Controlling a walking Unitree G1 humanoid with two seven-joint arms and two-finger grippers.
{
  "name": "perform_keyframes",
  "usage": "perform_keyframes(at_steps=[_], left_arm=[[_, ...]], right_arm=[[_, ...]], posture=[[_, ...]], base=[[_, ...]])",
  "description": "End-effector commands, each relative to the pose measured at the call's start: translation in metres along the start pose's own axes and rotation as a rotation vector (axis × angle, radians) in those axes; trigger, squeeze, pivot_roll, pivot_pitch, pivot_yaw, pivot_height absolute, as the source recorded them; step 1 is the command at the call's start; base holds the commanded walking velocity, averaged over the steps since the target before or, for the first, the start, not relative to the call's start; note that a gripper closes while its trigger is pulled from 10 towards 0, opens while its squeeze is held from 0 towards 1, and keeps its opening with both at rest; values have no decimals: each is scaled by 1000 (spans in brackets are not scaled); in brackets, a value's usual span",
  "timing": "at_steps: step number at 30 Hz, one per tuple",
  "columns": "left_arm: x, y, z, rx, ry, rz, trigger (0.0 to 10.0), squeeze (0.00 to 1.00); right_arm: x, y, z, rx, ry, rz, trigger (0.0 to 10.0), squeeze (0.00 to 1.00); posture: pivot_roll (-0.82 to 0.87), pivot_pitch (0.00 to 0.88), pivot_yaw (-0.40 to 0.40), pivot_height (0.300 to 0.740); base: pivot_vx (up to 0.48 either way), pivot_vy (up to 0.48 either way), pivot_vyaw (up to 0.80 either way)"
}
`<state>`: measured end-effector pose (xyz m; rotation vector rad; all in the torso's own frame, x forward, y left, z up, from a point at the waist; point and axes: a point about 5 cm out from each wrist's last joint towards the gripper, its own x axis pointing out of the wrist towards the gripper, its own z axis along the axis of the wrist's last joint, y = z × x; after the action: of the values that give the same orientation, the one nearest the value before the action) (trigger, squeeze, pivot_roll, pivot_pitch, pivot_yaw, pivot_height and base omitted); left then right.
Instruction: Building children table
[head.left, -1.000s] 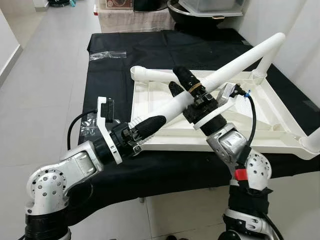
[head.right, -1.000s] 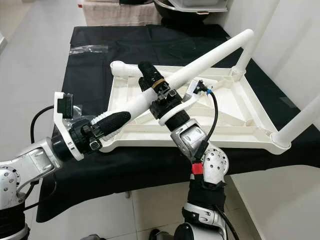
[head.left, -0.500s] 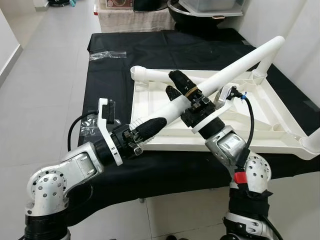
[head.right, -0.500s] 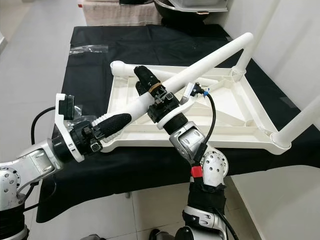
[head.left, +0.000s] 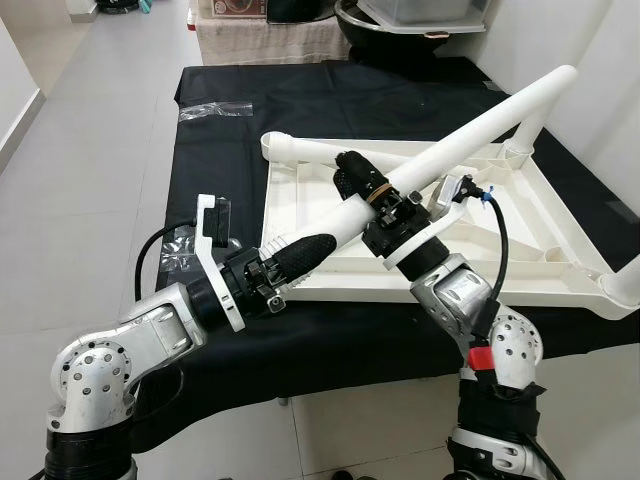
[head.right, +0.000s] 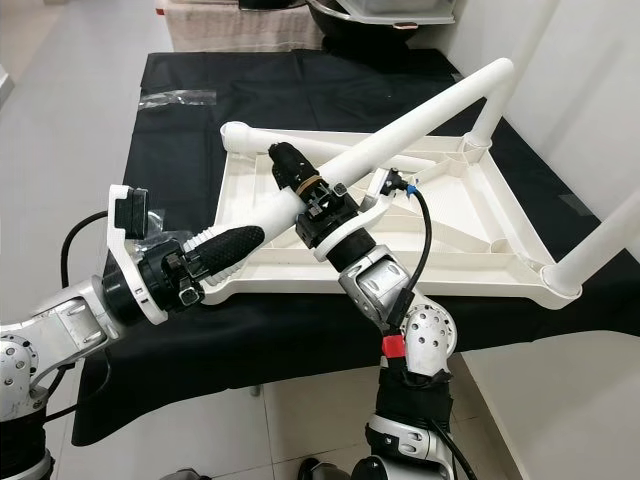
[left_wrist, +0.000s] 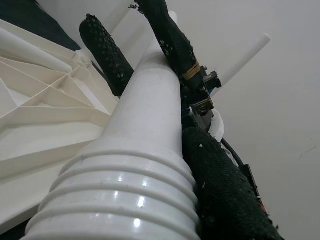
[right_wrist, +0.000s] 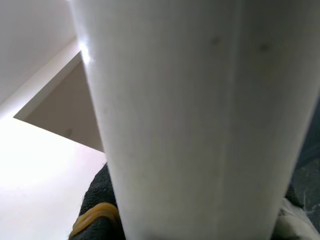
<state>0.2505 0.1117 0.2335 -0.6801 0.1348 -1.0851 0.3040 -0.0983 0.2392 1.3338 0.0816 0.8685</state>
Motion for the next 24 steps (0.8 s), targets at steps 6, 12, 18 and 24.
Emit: perform_keyframes(at_steps=[6, 12, 18, 24], left_arm=[[4, 2, -28, -88, 190, -5, 10000, 0], [2, 4, -27, -103, 183, 3, 10000, 1000], [2, 6, -23, -70, 165, 32, 10000, 1000], [-3, 10, -19, -52, 142, 78, 10000, 0]], right_arm=[[11, 19, -18, -17, 97, 106, 0, 0], [11, 19, -16, -26, 84, 102, 0, 0], [14, 20, 0, -69, 40, 96, 0, 0], [20, 16, 56, -190, -148, 20, 0, 0]], posture=[[65, 138, -74, 740], [65, 144, -72, 740], [71, 140, -72, 740], [75, 130, -76, 740]], base=[[0, 0, 0], [0, 0, 0], [0, 0, 0], [0, 0, 0]])
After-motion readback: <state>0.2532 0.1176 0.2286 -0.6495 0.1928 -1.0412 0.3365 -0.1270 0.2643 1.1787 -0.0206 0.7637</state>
